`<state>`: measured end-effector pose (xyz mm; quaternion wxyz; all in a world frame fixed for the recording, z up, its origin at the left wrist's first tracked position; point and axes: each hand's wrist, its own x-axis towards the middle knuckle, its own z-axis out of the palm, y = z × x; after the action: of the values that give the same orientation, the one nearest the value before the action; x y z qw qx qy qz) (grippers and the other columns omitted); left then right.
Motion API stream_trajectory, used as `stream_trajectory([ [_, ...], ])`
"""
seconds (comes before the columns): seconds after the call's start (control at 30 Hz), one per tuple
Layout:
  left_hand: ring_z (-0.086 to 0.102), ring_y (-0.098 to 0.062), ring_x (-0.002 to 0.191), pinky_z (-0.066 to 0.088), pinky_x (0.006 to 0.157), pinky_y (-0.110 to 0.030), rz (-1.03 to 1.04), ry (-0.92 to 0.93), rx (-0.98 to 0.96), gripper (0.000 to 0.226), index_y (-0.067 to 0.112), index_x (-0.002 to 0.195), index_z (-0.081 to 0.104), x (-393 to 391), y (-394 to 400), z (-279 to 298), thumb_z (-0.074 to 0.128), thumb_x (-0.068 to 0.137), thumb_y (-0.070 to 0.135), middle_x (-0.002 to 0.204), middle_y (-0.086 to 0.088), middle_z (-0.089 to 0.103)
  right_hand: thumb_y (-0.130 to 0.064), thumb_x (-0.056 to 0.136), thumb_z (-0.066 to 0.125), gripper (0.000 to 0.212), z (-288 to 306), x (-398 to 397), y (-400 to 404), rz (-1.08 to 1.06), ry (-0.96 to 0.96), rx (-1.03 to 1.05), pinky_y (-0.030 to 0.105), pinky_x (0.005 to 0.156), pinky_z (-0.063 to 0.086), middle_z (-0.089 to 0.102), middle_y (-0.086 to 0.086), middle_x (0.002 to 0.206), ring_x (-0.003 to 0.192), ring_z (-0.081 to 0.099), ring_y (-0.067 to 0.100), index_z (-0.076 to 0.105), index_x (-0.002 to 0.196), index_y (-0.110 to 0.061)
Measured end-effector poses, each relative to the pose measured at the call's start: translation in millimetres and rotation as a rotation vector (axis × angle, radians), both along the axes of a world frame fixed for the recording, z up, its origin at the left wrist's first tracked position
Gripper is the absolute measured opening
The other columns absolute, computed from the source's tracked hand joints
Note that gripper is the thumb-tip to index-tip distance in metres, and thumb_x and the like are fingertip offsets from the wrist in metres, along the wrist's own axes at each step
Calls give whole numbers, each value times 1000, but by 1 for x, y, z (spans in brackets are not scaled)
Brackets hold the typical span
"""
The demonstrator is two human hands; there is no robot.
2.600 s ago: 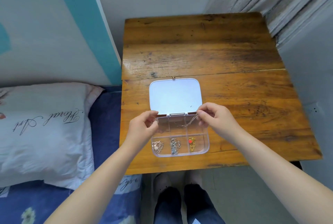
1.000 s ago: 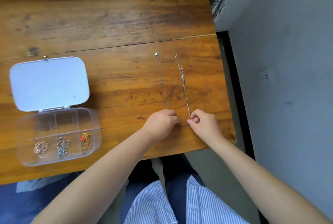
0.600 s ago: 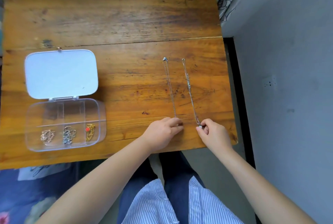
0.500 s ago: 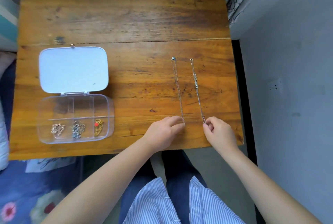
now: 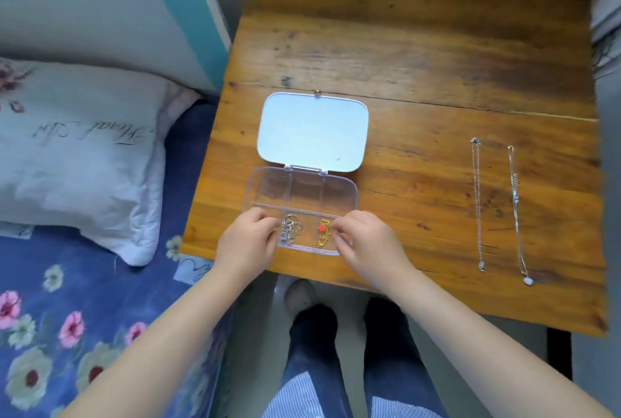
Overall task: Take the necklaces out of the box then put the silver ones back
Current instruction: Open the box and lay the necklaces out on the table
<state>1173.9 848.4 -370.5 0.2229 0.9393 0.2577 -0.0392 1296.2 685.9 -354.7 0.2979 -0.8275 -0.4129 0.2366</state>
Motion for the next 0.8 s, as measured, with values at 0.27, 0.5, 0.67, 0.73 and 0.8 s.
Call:
stream_trajectory([
  [0.27, 55, -31, 91, 43, 64, -32, 193, 270, -62, 24, 17, 108, 65, 6, 49, -20, 54, 89, 25, 100, -12, 52, -3, 82, 47, 23, -30, -26, 86, 127, -73, -474, 27, 52, 32, 50, 12, 68, 71, 48, 32, 49, 59, -8],
  [0.5, 40, -24, 68, 35, 51, -35, 30, 278, 24, 18, 7, 63, 49, 9, 54, -20, 54, 80, 4, 71, -6, 37, -16, 83, 53, 11, -47, -31, 103, 128, -278, -543, 32, 68, 27, 67, 8, 85, 84, 59, 29, 63, 81, -11],
  [0.67, 51, -25, 80, 39, 64, -31, -210, 327, 263, 5, 10, 68, 69, 19, 48, -15, 72, 64, 7, 81, -8, 54, -4, 80, 52, 18, -50, -32, 94, 124, -315, -502, 32, 66, 21, 59, 5, 81, 87, 55, 30, 66, 85, -14],
  [0.73, 34, -26, 109, 28, 98, -44, -144, 500, 260, 17, 18, 94, 66, 23, 46, -24, 56, 82, 13, 113, -7, 44, -3, 81, 52, 19, -51, -30, 91, 134, -317, -494, 31, 66, 21, 62, 5, 85, 87, 55, 29, 66, 88, -14],
  [0.8, 26, -28, 120, 13, 110, -53, -101, 589, 258, 20, 22, 101, 64, 27, 44, -28, 58, 82, 21, 125, -6, 35, -2, 82, 52, 21, -52, -28, 87, 151, -296, -475, 30, 66, 22, 63, 6, 87, 86, 54, 29, 66, 92, -13],
])
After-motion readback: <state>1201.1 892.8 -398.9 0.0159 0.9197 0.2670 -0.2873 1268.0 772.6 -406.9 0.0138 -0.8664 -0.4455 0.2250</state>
